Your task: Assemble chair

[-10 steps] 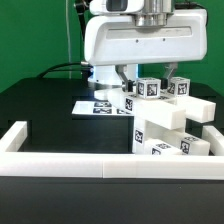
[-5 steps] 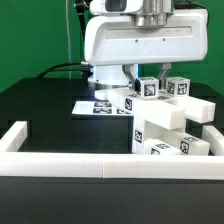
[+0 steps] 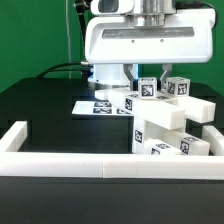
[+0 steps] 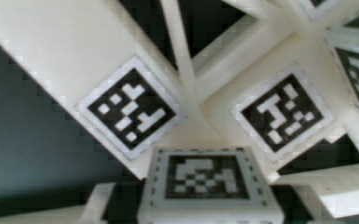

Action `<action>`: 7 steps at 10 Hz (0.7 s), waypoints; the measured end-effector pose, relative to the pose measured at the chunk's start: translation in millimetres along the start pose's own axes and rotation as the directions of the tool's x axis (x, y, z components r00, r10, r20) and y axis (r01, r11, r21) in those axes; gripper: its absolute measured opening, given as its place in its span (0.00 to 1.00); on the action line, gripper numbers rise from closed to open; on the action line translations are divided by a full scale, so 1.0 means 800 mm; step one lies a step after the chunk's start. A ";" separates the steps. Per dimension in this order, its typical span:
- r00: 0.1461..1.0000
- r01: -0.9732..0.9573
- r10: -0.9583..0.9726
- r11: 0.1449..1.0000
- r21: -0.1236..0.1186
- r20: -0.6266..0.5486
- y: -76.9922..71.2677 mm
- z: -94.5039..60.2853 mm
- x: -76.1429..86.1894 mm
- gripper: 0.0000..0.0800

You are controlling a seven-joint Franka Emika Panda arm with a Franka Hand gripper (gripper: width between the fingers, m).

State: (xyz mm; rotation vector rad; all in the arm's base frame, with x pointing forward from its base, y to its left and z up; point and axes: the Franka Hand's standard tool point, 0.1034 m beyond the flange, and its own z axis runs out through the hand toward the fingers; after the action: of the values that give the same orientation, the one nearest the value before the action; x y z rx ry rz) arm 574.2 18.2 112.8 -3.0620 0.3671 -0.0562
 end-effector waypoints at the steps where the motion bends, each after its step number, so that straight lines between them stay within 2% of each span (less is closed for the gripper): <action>1: 0.995 -0.096 0.096 0.995 0.000 -0.002 -0.001 0.000 0.000 0.36; 4: 0.947 -0.320 0.320 0.948 0.009 -0.010 -0.005 0.001 0.000 0.36; 7: 0.829 -0.558 0.559 0.829 0.019 0.002 -0.011 0.001 -0.002 0.36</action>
Offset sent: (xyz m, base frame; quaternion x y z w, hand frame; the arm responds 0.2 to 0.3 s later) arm -0.0059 0.0026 -0.0069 -0.0073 0.0055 0.1764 0.9843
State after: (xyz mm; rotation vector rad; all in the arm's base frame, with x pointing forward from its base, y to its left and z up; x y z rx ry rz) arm 574.8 27.5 112.1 -2.7973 1.2346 -0.0362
